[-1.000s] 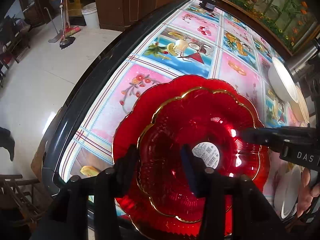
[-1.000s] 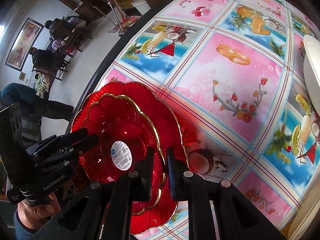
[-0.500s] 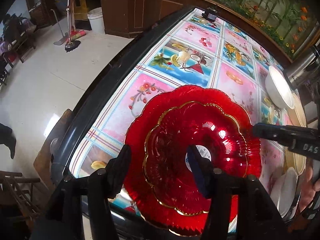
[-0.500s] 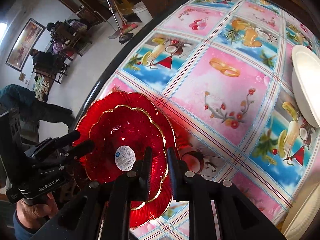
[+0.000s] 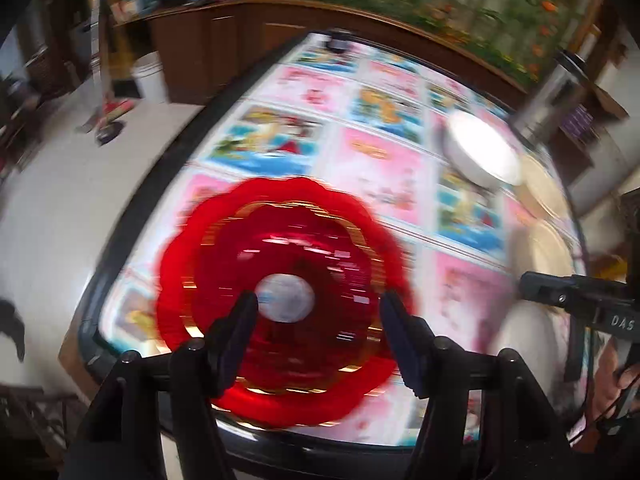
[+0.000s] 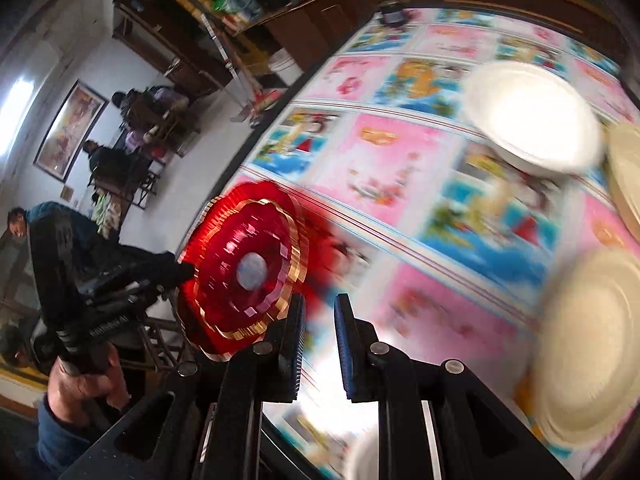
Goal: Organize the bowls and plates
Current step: 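Move the left tool to the white foam plate and grasp its rim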
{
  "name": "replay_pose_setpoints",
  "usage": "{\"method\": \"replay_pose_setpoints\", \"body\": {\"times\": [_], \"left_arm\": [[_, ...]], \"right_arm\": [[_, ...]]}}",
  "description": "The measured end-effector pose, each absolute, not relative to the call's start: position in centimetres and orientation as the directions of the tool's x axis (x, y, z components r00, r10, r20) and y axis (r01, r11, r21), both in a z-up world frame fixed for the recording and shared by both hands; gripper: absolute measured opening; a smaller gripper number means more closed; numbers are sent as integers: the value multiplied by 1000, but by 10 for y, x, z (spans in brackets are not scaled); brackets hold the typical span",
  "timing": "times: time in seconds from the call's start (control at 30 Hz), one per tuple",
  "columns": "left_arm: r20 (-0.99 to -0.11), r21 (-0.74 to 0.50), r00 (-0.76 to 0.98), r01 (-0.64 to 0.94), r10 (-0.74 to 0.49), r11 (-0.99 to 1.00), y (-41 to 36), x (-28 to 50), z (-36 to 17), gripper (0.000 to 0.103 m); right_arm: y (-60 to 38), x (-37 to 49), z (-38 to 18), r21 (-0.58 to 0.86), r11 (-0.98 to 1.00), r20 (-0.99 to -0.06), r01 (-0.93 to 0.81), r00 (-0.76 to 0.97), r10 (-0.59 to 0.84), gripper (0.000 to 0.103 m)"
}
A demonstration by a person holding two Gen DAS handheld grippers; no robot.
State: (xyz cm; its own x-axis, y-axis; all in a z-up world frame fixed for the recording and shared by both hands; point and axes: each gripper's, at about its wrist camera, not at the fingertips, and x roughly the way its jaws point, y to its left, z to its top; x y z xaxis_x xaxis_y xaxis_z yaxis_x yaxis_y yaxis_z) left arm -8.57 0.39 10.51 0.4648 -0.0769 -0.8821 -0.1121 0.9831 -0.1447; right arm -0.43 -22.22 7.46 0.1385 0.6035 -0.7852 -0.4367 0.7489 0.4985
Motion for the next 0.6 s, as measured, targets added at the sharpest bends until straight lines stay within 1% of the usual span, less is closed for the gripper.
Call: {"method": "replay_pose_setpoints", "body": {"times": [0.1,0.27,0.33,0.4,0.6], "left_arm": [[-883,-177,445,-24,-148,984,-32,-84,102,63],[-897,-218,365,126,-249,968,-92,-82,81,63],[-905,-216,336,165,-261,962,-110,-83,74,63],[-909,-225,313,191,-276,955,-122,-82,69,63],[-918,-244,259,225,-300,943,-144,-80,55,63]], "right_arm": [[-256,-21,73,494,768,-782,-407,179,597,17],[-313,-52,66,501,800,-778,-329,234,583,17],[-330,-62,63,512,805,-780,-299,232,582,17],[-346,-69,60,490,825,-798,-281,237,554,17],[-377,-75,41,480,859,-835,-178,209,510,17]]}}
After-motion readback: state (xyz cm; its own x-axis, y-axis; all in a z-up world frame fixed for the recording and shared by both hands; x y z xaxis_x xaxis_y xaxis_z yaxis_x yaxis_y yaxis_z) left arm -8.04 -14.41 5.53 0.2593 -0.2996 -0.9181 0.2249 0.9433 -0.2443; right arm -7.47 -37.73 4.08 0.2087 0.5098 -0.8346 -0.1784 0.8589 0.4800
